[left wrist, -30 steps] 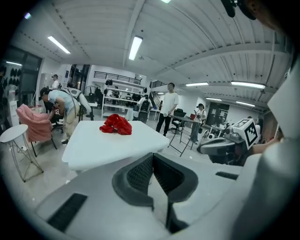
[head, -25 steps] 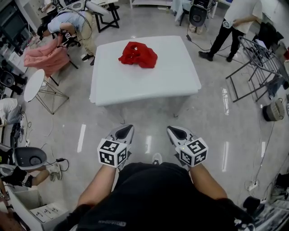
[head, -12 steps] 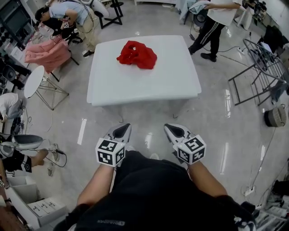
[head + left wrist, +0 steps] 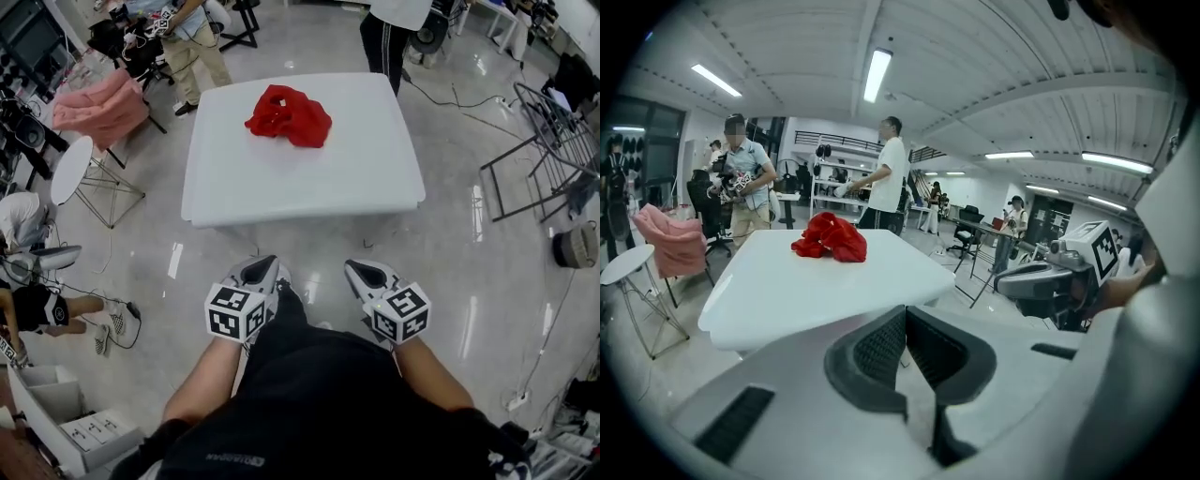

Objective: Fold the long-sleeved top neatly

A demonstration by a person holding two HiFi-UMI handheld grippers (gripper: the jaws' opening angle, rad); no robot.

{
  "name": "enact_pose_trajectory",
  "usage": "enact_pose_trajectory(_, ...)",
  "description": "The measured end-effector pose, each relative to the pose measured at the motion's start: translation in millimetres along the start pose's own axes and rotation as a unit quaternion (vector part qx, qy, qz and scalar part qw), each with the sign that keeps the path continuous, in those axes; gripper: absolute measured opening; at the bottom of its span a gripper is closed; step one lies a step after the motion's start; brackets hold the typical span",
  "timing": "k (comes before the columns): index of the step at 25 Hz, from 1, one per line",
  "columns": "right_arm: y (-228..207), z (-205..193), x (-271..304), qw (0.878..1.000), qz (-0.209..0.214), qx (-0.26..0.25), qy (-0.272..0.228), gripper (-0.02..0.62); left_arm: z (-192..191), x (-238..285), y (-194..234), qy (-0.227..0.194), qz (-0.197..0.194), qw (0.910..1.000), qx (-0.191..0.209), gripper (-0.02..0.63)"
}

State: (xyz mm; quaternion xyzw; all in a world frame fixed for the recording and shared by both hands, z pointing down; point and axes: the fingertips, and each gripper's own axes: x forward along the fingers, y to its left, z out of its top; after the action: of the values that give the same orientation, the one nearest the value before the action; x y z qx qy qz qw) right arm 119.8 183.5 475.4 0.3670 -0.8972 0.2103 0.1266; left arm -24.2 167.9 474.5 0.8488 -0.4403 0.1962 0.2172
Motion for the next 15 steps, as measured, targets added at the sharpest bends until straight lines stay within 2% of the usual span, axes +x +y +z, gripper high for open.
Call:
enact_pose_trajectory(8, -35, 6, 28, 1.000, -0.022, 0.012, 0.013, 0.005, 19, 32, 29, 0.003, -0.009, 0.9999, 0.006, 0.005)
enact_pose_trajectory(12, -48, 25, 56, 0.999, -0.028, 0.010, 0.014, 0.005, 30, 48, 60, 0.009, -0.008, 0.9999, 0.000, 0.005)
enact_pose_trajectory(15, -62, 48, 80, 0.999, -0.036, 0.005, 0.015, 0.005, 52, 62, 87, 0.006, -0.011, 0.9999, 0.001, 0.005)
